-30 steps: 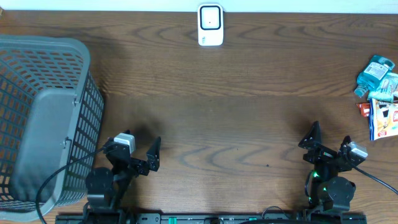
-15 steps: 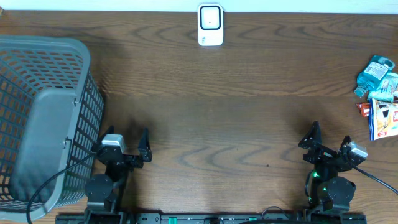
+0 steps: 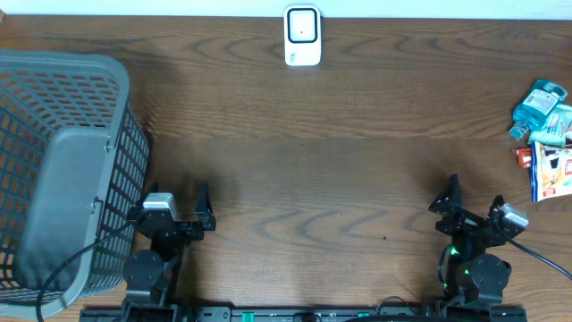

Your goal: Scan the item barcode

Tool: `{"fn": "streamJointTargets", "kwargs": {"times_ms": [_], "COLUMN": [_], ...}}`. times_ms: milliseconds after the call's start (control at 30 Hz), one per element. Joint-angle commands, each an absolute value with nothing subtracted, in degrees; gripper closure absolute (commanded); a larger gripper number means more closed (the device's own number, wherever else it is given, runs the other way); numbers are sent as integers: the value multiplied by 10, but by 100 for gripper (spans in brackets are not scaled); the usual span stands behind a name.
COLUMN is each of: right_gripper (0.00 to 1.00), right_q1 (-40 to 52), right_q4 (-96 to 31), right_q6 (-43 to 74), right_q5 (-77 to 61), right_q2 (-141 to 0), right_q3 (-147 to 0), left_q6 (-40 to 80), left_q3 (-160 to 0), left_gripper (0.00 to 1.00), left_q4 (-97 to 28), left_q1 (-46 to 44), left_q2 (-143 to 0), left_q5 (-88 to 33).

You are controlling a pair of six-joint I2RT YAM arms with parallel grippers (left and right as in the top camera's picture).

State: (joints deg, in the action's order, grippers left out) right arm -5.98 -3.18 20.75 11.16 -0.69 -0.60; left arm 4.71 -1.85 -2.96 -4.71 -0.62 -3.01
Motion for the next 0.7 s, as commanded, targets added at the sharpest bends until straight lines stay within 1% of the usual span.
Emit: {"fn": "streamJointTargets", "kwargs": {"times_ms": [0,300,367,433,533,667], "right_gripper": [1,1,1,1,1,1], "right_q1": [-63,-63,-63,-63,-63,-63], "right_q4": [-32,-32,-20,-28,-28,-35], "right_q6": [201,201,197,195,148,9], "right_q5": [110,110,147,148,118,50], "right_q2": [-3,-3,-3,-3,-4,-4], "right_q3": [-3,-3,-3,-3,-3,-3], "left_q6": [52,52,52,52,52,52], "left_q3": [-2,-2,-2,-2,-2,-2], "left_gripper": [2,2,2,2,2,2], "left_q4": [-39,-39,-39,-39,-39,-39], "left_q1": [-49,-49,-49,-49,-49,-49], "left_q2": [-2,-2,-2,-2,-2,-2], "left_q5": [-19,-19,-19,-19,-19,-19]}}
